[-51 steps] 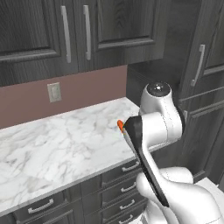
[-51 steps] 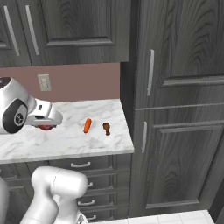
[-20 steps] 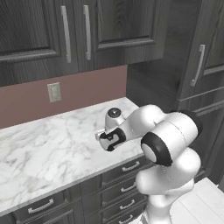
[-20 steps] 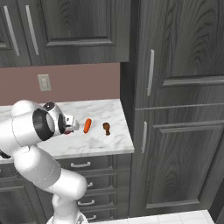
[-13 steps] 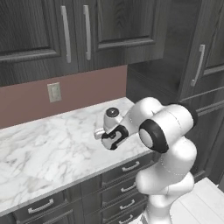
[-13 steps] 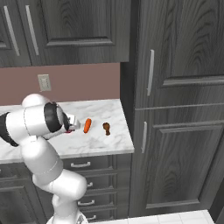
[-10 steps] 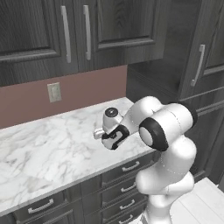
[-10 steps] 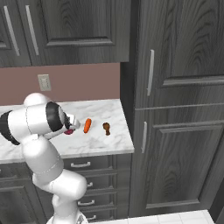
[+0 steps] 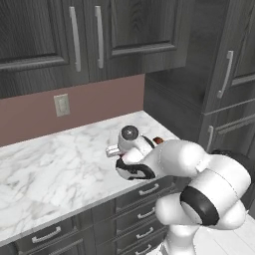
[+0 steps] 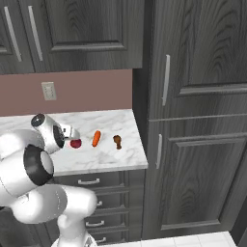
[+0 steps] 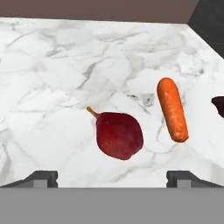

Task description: Open the fridge, remove the pear, carrot, and chicken drumstick, and place them on any counter.

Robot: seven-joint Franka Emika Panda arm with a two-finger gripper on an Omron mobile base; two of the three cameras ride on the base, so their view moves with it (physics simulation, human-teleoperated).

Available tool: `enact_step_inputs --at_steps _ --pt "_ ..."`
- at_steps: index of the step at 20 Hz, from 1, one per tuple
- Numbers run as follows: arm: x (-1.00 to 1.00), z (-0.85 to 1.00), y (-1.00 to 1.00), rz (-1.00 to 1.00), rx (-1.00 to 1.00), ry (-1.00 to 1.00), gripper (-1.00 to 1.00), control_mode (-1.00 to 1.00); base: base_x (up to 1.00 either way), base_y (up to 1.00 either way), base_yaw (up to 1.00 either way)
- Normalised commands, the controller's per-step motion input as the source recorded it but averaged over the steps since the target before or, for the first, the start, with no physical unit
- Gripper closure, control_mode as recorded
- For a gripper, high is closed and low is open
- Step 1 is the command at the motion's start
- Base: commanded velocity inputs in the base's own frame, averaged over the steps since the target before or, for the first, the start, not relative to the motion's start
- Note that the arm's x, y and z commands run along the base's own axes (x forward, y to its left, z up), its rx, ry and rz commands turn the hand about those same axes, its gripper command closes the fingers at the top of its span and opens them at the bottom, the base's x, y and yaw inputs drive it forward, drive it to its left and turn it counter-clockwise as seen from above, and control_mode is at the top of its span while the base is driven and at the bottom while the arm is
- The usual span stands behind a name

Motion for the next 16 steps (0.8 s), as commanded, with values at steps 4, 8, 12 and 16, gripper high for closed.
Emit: enact_step_inputs --at_steps 4,8,12,16 --pt "-0.89 1.0 -0.04 0.0 0.05 -0.31 -1.0 -1.0 0.0 0.0 0.0" --pt "-1.0 1.0 -0.15 0.0 0.07 -0.27 -1.0 -1.0 0.0 0.0 0.0" --pt "-0.85 1.0 -0.14 0.0 0.14 -0.05 -1.0 -1.0 0.0 0.0 0.0" --pt "-0.73 1.0 -0.22 0.0 0.16 0.13 -1.0 -1.0 0.0 0.0 0.0"
